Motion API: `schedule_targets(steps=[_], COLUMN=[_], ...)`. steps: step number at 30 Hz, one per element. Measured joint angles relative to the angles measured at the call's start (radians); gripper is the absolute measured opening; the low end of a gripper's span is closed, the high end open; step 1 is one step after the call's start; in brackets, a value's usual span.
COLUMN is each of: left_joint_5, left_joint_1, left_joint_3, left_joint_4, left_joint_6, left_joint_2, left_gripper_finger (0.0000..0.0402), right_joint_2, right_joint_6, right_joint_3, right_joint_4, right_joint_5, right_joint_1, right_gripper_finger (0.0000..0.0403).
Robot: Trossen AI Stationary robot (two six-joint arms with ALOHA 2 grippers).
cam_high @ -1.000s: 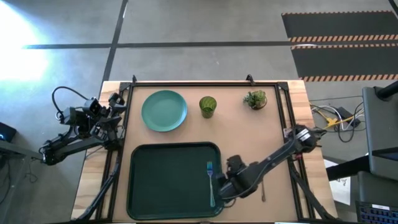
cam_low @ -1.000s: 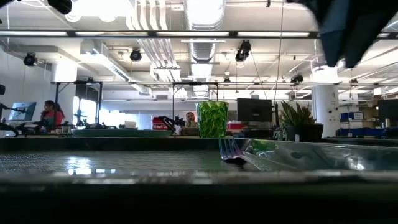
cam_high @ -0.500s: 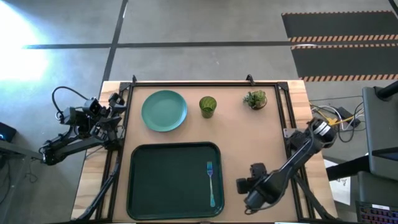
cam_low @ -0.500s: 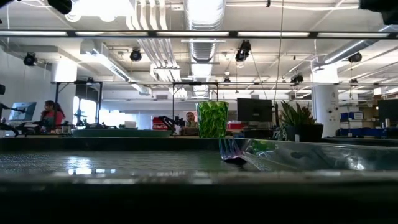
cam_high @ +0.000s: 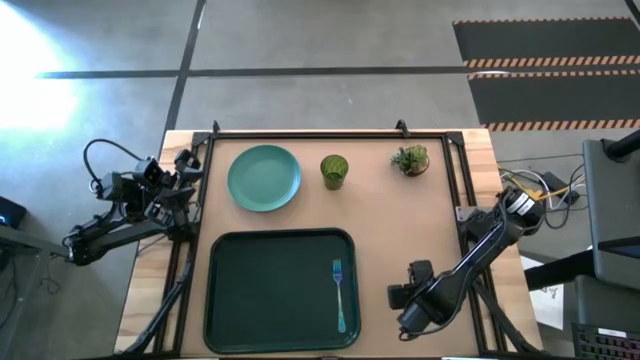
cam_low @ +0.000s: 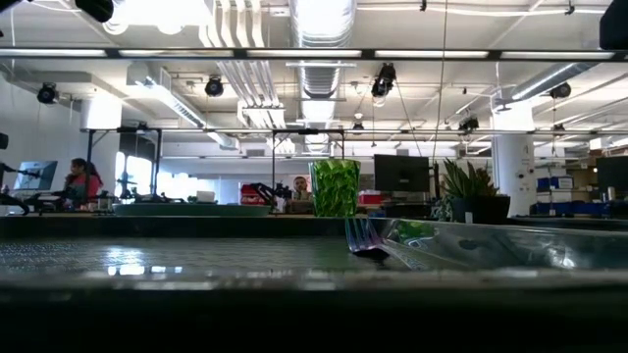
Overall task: Pick and place plate/cup/fork/spoon on tray
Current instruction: Put the spoon on the serving tray
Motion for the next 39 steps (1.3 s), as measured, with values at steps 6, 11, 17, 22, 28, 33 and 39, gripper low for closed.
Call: schedule_targets(steps=[6, 11, 17, 22, 28, 33, 39], left_joint_5=[0.000, 0.000, 0.001, 0.002, 0.002, 0.002, 0.002], left_joint_1=[0.000, 0.000, 0.000, 0.000, 0.000, 0.000, 0.000], left_joint_3=[0.000, 0.000, 0.000, 0.000, 0.000, 0.000, 0.000], left_joint_4=[0.000, 0.000, 0.000, 0.000, 0.000, 0.000, 0.000], left_joint_6=[0.000, 0.000, 0.000, 0.000, 0.000, 0.000, 0.000], left_joint_2=[0.000, 0.000, 0.000, 0.000, 0.000, 0.000, 0.000], left_gripper_finger=[0.0191, 0.0191, 0.0191, 0.0191, 0.0191, 0.0191, 0.0191], right_joint_2=[0.000, 0.001, 0.002, 0.001, -0.022, -0.034, -0.035], right_joint_6=[0.000, 0.003, 0.010, 0.007, 0.010, 0.024, 0.045], right_joint_3=[-0.030, -0.062, -0.158, -0.198, -0.250, -0.275, -0.301], right_joint_4=[0.004, 0.060, 0.219, 0.202, 0.241, 0.287, 0.329], right_joint_5=[-0.074, -0.077, -0.078, -0.106, -0.121, -0.110, -0.072], right_joint_1=[0.000, 0.000, 0.000, 0.000, 0.000, 0.000, 0.002], right_gripper_finger=[0.0137, 0.0137, 0.0137, 0.0137, 0.0137, 0.0137, 0.0137])
